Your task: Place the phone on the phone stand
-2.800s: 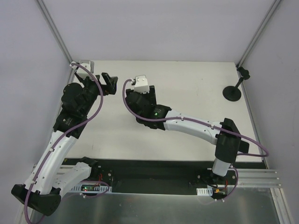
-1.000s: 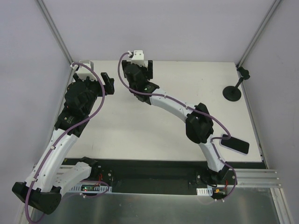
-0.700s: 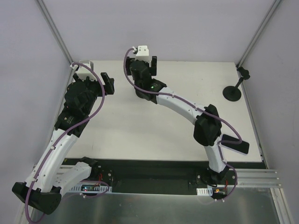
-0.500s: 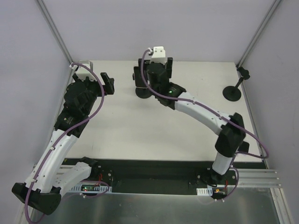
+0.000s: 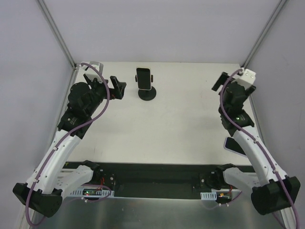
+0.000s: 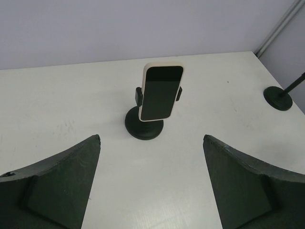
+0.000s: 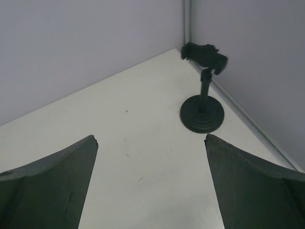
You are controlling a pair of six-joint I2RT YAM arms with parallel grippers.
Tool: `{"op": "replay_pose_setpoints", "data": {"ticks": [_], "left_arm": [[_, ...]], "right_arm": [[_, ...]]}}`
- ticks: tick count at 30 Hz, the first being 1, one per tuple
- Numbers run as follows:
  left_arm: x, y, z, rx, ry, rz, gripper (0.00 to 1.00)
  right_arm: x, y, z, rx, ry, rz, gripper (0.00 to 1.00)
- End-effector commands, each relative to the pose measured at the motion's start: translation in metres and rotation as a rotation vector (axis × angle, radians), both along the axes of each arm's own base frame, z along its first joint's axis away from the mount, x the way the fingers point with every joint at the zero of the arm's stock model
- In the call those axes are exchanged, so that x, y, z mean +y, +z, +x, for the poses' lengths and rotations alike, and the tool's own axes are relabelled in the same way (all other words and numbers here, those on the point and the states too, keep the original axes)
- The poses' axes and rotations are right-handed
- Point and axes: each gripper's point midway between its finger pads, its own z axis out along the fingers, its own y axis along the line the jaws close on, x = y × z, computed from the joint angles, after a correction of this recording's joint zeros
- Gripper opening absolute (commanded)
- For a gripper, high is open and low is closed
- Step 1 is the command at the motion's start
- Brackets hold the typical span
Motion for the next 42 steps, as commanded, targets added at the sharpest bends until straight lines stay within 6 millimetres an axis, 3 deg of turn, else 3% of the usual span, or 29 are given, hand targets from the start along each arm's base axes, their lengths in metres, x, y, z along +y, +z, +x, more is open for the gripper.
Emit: {"op": "replay_pose_setpoints", "data": {"ticks": [1, 3, 4, 5, 6, 7, 8, 15, 22, 28, 31, 42], "left_arm": [[-0.020, 0.005, 0.001, -0.012, -0.093, -0.041, 0.87], [-0.025, -0.001, 0.005, 0.011, -0.110, -0.043, 0.86], [-0.029, -0.002, 0.005, 0.022, -0.125, -0.052, 0.86], [-0.030, -0.004, 0.005, 0.032, -0.131, -0.058, 0.86], [-0.034, -0.009, 0.008, 0.049, -0.141, -0.058, 0.86], [-0.038, -0.010, 0.007, 0.059, -0.164, -0.068, 0.86], [-0.040, -0.012, 0.007, 0.067, -0.175, -0.070, 0.86], [-0.051, -0.030, 0.015, 0.132, -0.206, -0.076, 0.84], [-0.065, -0.049, 0.022, 0.210, -0.256, -0.092, 0.82], [-0.076, -0.054, 0.022, 0.241, -0.310, -0.104, 0.82], [-0.076, -0.056, 0.023, 0.235, -0.309, -0.097, 0.81], [-0.074, -0.051, 0.030, 0.190, -0.298, -0.085, 0.80]], "right_arm": [[-0.055, 0.007, -0.013, -0.083, -0.072, 0.100, 0.97], [-0.075, -0.006, -0.010, -0.058, -0.114, 0.161, 0.97], [-0.095, -0.002, -0.009, -0.065, -0.157, 0.195, 0.97], [-0.102, -0.023, -0.004, 0.020, -0.178, 0.232, 0.97], [-0.108, -0.028, 0.000, 0.045, -0.189, 0.277, 0.98], [-0.119, -0.021, 0.006, 0.043, -0.203, 0.306, 0.99], [-0.123, -0.038, 0.013, 0.103, -0.214, 0.320, 0.99], [-0.160, -0.043, 0.045, 0.116, -0.317, 0.394, 0.93], [-0.177, -0.066, 0.068, 0.164, -0.307, 0.372, 0.82], [-0.175, -0.067, 0.097, 0.215, -0.162, 0.286, 0.65], [-0.176, -0.066, 0.101, 0.236, -0.128, 0.228, 0.61], [-0.185, -0.064, 0.112, 0.264, -0.094, 0.117, 0.63]]}}
